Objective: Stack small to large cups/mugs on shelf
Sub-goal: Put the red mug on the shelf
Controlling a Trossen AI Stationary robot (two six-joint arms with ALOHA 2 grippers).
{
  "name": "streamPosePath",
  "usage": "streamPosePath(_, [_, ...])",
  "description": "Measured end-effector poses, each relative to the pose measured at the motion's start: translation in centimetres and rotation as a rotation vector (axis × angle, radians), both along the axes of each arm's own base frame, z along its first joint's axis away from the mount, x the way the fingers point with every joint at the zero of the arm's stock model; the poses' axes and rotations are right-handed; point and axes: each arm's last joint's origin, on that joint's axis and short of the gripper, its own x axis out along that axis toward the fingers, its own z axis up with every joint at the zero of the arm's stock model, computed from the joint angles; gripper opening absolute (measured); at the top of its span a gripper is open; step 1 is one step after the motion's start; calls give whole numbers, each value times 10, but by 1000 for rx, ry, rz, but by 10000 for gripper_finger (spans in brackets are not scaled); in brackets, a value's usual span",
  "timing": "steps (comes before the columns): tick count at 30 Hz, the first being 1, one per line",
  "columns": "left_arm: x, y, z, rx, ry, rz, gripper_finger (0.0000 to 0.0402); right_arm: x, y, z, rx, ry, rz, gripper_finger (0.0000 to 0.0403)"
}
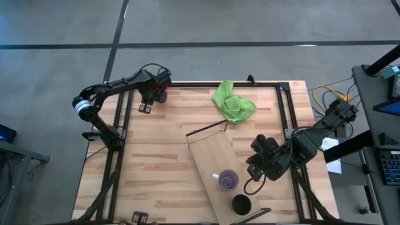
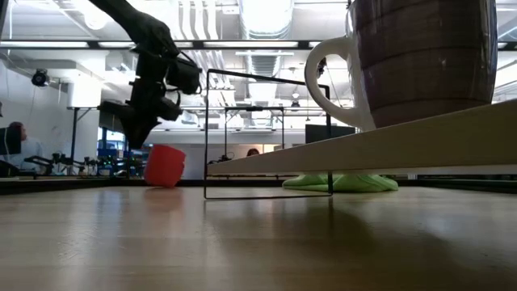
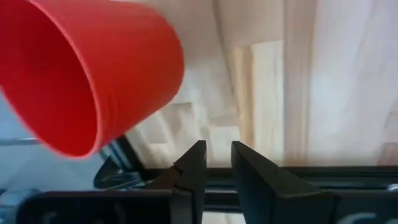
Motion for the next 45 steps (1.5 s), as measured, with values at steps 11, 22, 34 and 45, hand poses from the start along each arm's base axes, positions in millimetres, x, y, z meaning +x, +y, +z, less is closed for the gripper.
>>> streamPosePath(11, [7,7,4,59,-35,-98,61,0,0,0,0,0,0,54])
streamPosePath(22, [10,20,4,126,-91,-90,61,0,0,0,7,0,-11,54])
streamPosePath(34, [8,21,4,114,-91,-84,61,0,-1,0,7,-1,-17,54])
streamPosePath(45, [13,27,-3,117,-155,-37,61,0,-1,0,-10,-12,-27,54])
